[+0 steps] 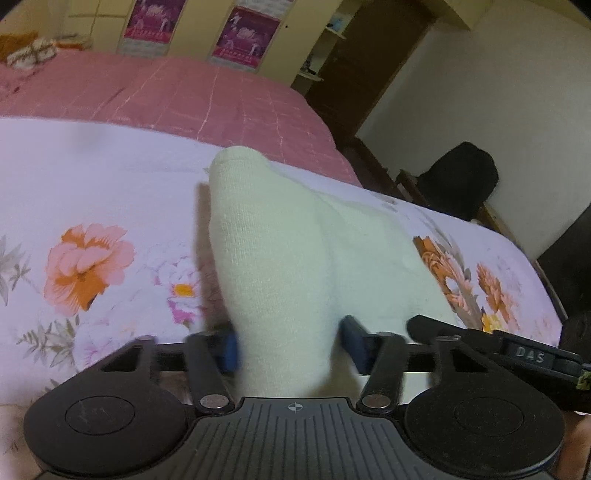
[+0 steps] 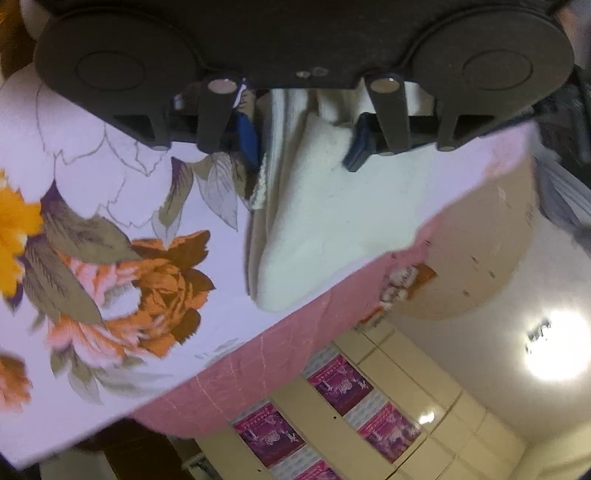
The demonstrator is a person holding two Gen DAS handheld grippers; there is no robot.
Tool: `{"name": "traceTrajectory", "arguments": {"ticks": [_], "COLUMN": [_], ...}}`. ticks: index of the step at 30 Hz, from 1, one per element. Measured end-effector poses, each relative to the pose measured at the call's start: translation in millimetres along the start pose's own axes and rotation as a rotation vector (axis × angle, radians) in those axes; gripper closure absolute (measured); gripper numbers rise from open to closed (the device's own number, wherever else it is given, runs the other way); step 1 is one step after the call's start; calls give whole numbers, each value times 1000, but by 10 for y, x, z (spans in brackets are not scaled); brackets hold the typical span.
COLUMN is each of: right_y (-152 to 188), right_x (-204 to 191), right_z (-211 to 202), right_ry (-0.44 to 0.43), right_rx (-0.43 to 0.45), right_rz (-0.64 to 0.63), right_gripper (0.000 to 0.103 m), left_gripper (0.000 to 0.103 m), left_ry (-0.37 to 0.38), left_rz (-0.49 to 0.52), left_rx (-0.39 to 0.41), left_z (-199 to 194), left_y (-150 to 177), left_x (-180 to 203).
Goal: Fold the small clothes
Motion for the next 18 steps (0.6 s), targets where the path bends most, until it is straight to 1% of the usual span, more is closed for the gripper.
{"name": "traceTrajectory", "arguments": {"ticks": [1, 4, 8, 14, 18], "right_y": [2, 2, 29, 8, 85], "right_x": [-40, -198, -415, -753, -1108], "right_z": [15, 2, -77, -228, -269], "right_ry": [21, 84, 136, 132, 125], "right_rx": [0, 9, 30, 55, 61], "right_rz": [-19, -85, -166, -218, -272], "right_gripper": [65, 74, 76, 76, 76], "left_gripper": [65, 67, 69, 69, 69], "left_ry": [-4, -43, -36, -39, -59], "left_rz": [2, 52, 64, 103, 109], "left_rx": [13, 46, 62, 107, 130], "left_z": [-32, -112, -307, -802, -1154], "left_y": [4, -18, -66, -105, -80], "left_x": [14, 118, 140, 100, -66]}}
Point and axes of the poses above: each gripper's, at about its wrist camera, not at the fingertips, and z roughly the way its jaws point, x to its right, y to its underside, the point moved 4 cm from there along z, roughly the way its jaws point, and after that the axes turned 9 degrees about -y, right-handed, at the moved point
